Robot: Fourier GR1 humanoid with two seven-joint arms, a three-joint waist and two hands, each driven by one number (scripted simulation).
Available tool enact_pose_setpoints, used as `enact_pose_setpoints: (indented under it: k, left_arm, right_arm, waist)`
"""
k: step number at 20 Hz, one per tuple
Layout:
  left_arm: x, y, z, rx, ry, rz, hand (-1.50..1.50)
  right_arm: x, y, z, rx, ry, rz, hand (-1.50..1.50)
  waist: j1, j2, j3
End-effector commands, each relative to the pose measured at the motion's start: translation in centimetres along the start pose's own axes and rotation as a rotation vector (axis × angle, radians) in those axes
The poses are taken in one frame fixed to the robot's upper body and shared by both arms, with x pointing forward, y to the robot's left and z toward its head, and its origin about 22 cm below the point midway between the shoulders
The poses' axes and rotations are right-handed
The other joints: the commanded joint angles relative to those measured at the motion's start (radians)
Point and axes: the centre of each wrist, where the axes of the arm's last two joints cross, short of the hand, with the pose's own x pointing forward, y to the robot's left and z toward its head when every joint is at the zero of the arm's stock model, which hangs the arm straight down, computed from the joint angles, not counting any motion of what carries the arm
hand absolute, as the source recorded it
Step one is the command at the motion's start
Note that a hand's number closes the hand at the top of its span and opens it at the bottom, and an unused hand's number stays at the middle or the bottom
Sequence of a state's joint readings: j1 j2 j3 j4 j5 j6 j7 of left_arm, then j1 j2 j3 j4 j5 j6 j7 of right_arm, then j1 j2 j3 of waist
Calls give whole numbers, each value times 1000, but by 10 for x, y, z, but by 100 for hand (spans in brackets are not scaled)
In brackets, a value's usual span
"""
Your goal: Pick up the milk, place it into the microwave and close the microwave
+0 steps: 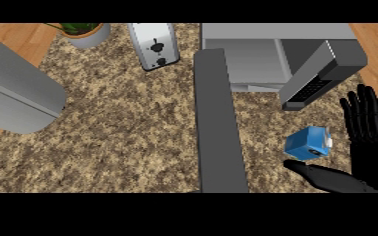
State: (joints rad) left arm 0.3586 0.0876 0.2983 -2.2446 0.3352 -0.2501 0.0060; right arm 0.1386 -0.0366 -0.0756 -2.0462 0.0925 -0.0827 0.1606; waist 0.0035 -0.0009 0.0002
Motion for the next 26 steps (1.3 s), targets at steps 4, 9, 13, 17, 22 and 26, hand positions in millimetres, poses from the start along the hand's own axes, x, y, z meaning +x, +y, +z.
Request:
enact_pose_setpoints:
  k: [4, 9, 13, 17, 22, 26]
  left_arm:
    - [-1, 12, 16, -20, 20, -17, -150]
    - [16, 9, 5, 0, 9, -3, -150]
    - [14, 13, 8, -10, 2, -14, -150]
    - [19, 20, 16, 4, 19, -7, -150]
    - [15, 30, 12, -15, 29, 0, -150]
    - [29, 13, 27, -22, 3, -2, -150]
  right_arm:
    - [-48, -23, 10, -63, 59, 39, -150]
    - [-82, -54, 8, -111, 95, 70, -150]
    - [-103, -58, -6, -113, 106, 44, -150]
    - [-128, -57, 28, -85, 121, 69, -150]
    - [-157, -65, 37, -71, 119, 47, -150]
    - [-175, -68, 11, -63, 96, 40, -150]
  waist:
    - [0, 0, 0]
    - [-1, 1, 0]
    - [1, 1, 0]
    - [0, 0, 0]
    - [-1, 0, 0]
    - [6, 1, 1]
